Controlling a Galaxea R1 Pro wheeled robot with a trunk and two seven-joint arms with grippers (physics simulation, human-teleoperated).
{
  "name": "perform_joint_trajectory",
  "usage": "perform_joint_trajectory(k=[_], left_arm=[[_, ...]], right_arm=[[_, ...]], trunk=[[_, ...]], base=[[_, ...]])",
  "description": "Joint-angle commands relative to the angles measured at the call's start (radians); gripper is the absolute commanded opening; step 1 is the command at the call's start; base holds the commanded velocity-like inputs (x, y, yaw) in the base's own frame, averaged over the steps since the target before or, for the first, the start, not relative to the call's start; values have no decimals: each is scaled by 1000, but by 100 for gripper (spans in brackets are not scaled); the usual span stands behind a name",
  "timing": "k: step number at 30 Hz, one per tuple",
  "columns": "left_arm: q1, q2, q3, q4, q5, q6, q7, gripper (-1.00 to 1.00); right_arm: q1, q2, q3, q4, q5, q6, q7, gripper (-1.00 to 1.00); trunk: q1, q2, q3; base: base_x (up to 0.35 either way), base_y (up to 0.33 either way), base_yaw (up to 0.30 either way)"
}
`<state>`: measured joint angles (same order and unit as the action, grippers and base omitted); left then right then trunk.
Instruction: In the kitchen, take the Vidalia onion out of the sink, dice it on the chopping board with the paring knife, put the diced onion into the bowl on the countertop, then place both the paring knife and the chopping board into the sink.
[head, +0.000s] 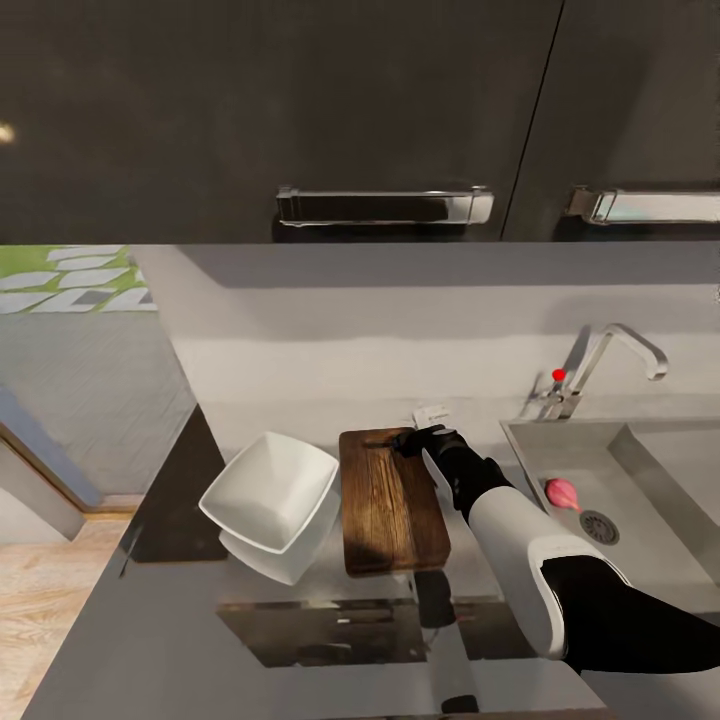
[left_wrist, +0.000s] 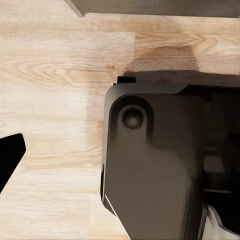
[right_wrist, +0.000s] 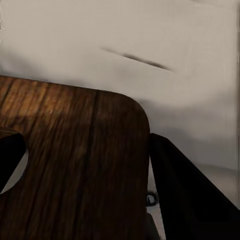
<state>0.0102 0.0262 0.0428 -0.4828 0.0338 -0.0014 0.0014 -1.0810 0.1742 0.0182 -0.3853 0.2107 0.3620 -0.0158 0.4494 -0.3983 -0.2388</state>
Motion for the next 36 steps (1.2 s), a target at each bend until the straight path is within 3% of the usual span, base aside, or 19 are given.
perform_joint_trajectory(k=[1, 36], left_arm=[[1, 0, 1, -2, 3, 0, 0, 100], [1, 0, 0, -2, 3, 0, 0, 100]], right_arm=[[-1, 0, 2, -1, 4, 6, 1, -100], [-1, 0, 2, -1, 4, 6, 1, -100]], trunk=[[1, -2, 0], [1, -2, 55]], base=[[0, 0, 0], [0, 0, 0]])
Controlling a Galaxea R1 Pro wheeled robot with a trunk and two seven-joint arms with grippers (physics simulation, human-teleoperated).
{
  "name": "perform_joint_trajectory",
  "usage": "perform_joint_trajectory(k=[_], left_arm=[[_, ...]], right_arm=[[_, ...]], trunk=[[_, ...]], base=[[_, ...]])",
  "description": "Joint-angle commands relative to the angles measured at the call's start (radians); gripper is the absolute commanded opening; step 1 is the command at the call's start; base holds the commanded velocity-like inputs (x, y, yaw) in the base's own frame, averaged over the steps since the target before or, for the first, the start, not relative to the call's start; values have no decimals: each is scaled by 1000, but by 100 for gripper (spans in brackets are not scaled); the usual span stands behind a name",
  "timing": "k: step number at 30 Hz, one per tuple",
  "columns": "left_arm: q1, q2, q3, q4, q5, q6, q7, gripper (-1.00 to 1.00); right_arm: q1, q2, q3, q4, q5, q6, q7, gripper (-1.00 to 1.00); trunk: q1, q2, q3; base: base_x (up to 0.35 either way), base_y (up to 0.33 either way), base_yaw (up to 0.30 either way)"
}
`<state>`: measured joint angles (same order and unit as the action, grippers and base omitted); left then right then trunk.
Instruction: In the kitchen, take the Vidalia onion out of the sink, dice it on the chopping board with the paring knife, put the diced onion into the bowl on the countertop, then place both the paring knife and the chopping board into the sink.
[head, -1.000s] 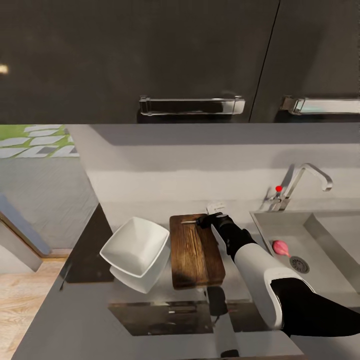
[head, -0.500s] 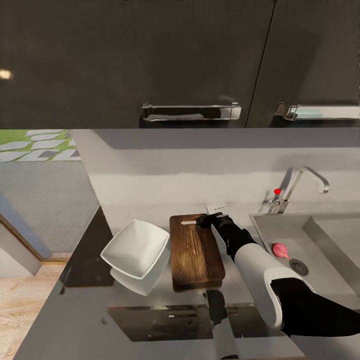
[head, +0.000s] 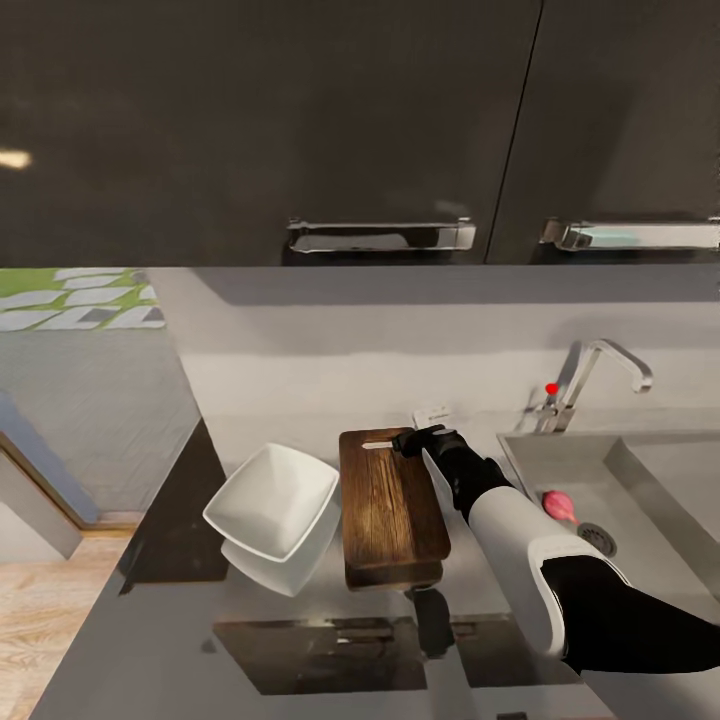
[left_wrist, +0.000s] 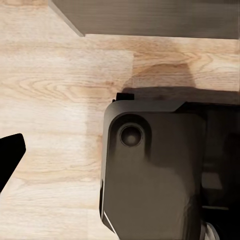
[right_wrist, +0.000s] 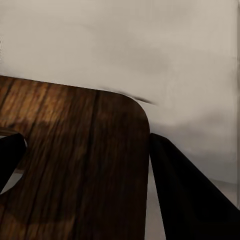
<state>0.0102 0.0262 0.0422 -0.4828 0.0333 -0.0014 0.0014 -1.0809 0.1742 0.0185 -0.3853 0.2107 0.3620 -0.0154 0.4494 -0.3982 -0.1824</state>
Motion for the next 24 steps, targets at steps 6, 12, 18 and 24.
perform_joint_trajectory(k=[6, 12, 18, 24], left_arm=[[0, 0, 1, -2, 4, 0, 0, 100], [0, 0, 1, -2, 3, 0, 0, 100], [0, 0, 0, -1, 3, 0, 0, 100], [0, -2, 0, 0, 3, 0, 0, 100]], right_arm=[[-1, 0, 1, -1, 3, 6, 1, -100], [-1, 0, 1, -1, 4, 6, 0, -100], [-1, 0, 1, -1, 4, 6, 1, -100], [-1, 0, 1, -1, 3, 6, 1, -100]], trunk=[[1, -2, 8], [1, -2, 17], [1, -2, 26], [1, -2, 34]], base=[[0, 0, 0], [0, 0, 0], [-7, -11, 0], [-80, -135, 0]])
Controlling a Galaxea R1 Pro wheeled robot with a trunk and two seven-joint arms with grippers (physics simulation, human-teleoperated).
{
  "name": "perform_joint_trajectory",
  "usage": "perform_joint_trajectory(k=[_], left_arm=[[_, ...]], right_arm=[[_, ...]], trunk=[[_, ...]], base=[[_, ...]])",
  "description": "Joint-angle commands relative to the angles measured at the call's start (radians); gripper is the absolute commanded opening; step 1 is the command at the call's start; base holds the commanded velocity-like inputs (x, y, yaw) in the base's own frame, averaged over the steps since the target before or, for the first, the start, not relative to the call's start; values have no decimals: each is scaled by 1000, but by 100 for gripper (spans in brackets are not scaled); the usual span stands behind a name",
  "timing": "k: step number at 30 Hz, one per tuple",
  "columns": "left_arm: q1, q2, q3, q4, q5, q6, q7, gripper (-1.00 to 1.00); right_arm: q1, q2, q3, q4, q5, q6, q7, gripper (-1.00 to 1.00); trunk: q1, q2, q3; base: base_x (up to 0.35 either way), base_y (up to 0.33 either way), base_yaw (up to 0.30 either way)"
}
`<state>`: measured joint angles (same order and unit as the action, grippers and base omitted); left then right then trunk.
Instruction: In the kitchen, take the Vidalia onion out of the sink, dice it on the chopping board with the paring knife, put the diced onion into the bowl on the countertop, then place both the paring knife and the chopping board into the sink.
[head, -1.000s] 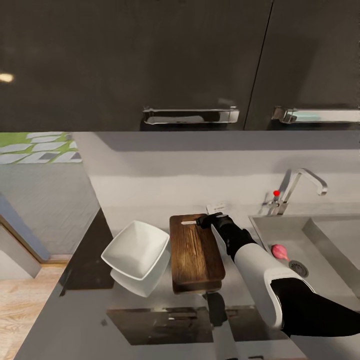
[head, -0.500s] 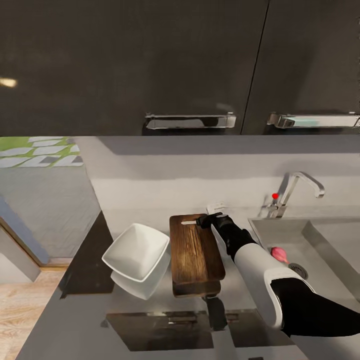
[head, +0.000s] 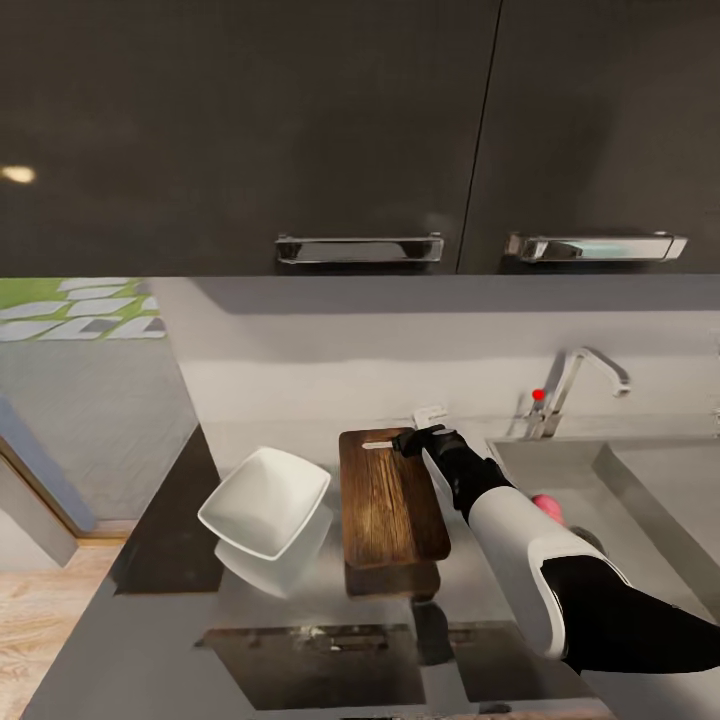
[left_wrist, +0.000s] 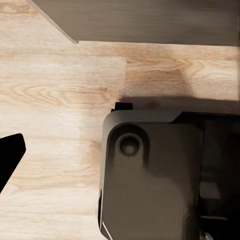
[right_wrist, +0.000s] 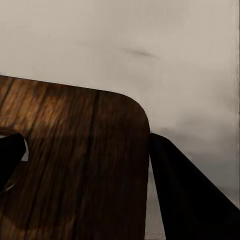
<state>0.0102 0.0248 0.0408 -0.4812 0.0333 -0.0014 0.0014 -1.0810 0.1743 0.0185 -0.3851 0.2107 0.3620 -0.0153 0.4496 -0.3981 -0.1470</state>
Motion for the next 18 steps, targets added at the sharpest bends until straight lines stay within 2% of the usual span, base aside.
perform_joint_trajectory(k=[1, 10, 14, 18], left_arm=[[1, 0, 1, -2, 4, 0, 0, 100], [1, 0, 1, -2, 4, 0, 0, 100], [1, 0, 1, -2, 4, 0, 0, 100], [1, 0, 1, -3, 2, 0, 0, 100]], right_arm=[[0, 0, 1, -1, 3, 6, 1, -100], [0, 0, 1, -1, 4, 6, 0, -100], [0, 0, 1, -1, 4, 6, 0, -100], [0, 0, -1, -12, 4, 5, -2, -100]], trunk=[[0, -2, -1], [0, -2, 3], [0, -2, 3], [0, -2, 3]], base=[[-97, -162, 0], [-144, -147, 0], [-203, -55, 0], [-46, -6, 0]])
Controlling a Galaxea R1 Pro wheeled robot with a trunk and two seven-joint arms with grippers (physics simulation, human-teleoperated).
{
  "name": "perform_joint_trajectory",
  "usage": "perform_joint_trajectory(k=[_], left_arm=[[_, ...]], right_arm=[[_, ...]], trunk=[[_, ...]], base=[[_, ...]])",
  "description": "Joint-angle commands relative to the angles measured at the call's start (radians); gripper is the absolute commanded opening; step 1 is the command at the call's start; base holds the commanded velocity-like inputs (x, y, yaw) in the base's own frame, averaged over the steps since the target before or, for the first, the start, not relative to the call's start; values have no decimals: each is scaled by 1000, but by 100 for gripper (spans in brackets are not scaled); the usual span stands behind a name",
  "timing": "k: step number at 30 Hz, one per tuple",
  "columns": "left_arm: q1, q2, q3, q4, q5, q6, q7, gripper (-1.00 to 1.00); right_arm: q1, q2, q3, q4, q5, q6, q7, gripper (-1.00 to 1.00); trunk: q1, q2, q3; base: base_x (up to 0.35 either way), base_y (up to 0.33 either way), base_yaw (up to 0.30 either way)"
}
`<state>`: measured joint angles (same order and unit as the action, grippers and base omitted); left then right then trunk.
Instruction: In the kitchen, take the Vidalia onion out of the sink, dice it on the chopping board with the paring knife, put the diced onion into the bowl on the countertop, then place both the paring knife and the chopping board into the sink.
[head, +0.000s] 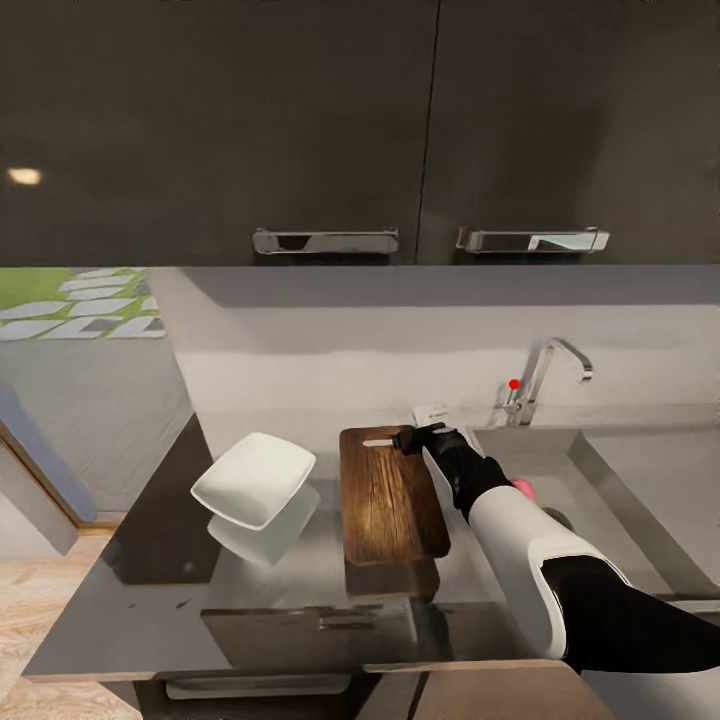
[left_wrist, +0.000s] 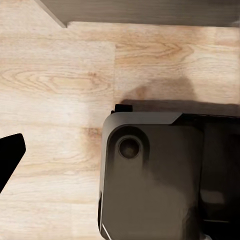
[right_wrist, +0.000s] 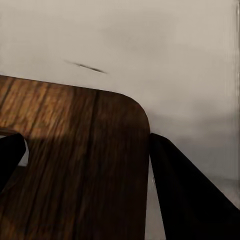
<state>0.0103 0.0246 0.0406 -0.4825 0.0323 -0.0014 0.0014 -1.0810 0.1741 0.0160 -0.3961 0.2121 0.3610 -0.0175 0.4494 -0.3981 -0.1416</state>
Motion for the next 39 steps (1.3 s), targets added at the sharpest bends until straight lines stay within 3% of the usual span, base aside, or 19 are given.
perform_joint_trajectory(k=[1, 6, 9, 15, 16, 19, 20, 22, 23, 24, 26, 28, 29, 39], left_arm=[[0, 0, 1, -2, 3, 0, 0, 100], [0, 0, 1, -2, 3, 0, 0, 100], [0, 0, 1, -2, 3, 0, -1, 100], [0, -1, -1, -2, 3, 0, -7, 100], [0, -1, -2, -1, 3, 0, -7, 100], [0, -1, -2, -1, 3, 0, -8, 100], [0, 0, -2, 2, 3, 0, -8, 100], [0, -1, -2, 6, 3, 0, -9, 100], [0, 0, -2, 9, 2, 0, -9, 100], [0, 0, -2, 10, 2, 0, -9, 100], [0, 0, -2, 12, 2, 0, -9, 100], [0, 0, -2, 13, 1, 0, -9, 100], [0, 0, -2, 13, 1, 0, -8, 100], [0, 0, -2, 20, 1, 0, -9, 100]], right_arm=[[-1, 0, 1, -6, 3, 6, -2, -100], [-1, 0, -8, -27, 3, 14, -9, -100], [-1, 0, -32, -67, -15, 23, -16, -100], [-1, 0, -185, -172, -56, 114, -146, -100], [-1, 0, -224, -199, -61, 125, -219, -100], [-1, 0, -254, -225, -77, 132, -348, -100], [-1, 0, -261, -236, -112, 133, -417, -100], [-1, 0, -265, -243, -175, 133, -482, -100], [-1, 0, -267, -246, -256, 132, -551, -100], [-1, 0, -267, -247, -284, 131, -577, -100], [-1, 0, -267, -248, -428, 94, -750, -100], [-1, 0, -263, -248, -483, 19, -890, -100], [-1, 0, -262, -248, -496, -20, -952, -100], [-1, 0, -250, -242, -514, -181, -1243, -100]], trunk=[[1, -2, -2], [1, -2, -2], [1, -2, -2], [1, -2, -2], [1, -2, -2], [1, -2, -2], [1, -2, -2], [1, -2, -2], [1, -2, -2], [1, -2, -2], [1, -2, -2], [1, -2, -2], [1, -2, -2], [1, -2, -2]], base=[[-12, -1, 0], [-4, 0, 0], [0, 0, 0], [0, 0, 0], [0, 0, 0], [0, 0, 0], [0, 0, 0], [0, 0, 0], [0, 0, 0], [0, 0, 0], [0, 0, 0], [0, 0, 0], [0, 0, 0], [0, 0, 0]])
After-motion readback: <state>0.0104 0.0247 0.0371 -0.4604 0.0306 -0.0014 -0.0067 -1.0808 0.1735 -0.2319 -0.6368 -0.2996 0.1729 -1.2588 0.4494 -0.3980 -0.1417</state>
